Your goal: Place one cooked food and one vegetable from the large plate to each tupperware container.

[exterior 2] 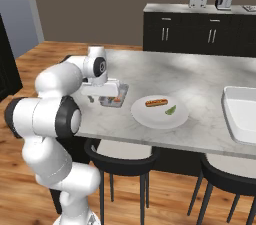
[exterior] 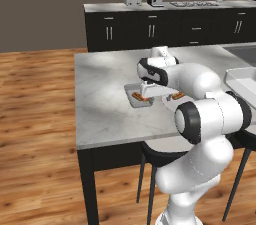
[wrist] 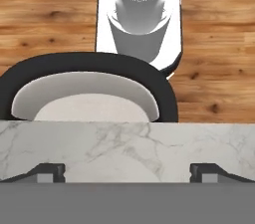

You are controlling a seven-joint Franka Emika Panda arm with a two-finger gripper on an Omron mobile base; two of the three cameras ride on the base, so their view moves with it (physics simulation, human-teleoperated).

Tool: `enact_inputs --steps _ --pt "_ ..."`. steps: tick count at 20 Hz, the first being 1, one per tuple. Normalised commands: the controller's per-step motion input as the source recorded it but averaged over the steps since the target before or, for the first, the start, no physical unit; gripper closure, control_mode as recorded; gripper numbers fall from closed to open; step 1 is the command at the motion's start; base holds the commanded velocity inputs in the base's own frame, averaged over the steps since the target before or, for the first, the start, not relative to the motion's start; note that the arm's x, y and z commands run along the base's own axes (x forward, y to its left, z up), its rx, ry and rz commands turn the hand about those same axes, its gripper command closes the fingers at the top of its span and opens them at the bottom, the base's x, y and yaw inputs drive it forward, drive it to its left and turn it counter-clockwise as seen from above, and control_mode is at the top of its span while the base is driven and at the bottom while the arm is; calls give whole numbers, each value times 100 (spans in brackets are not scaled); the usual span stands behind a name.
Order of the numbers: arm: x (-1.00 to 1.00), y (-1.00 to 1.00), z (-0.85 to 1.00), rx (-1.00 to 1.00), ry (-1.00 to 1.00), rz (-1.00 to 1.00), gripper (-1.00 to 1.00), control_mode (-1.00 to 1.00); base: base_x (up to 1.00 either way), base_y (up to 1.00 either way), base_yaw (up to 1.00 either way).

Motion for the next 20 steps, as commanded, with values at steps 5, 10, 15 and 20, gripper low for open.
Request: enact_inputs --steps 5,10,15,20 --pt "0 -11 0 3 1 4 -100 -100 0 0 0" --pt "0 0 0 0 0 0 -100 -100 0 0 0" --pt "0 0 0 0 0 0 -100 -100 0 0 0" --pt "0 -7 0 0 0 0 -100 100 0 -14 0"
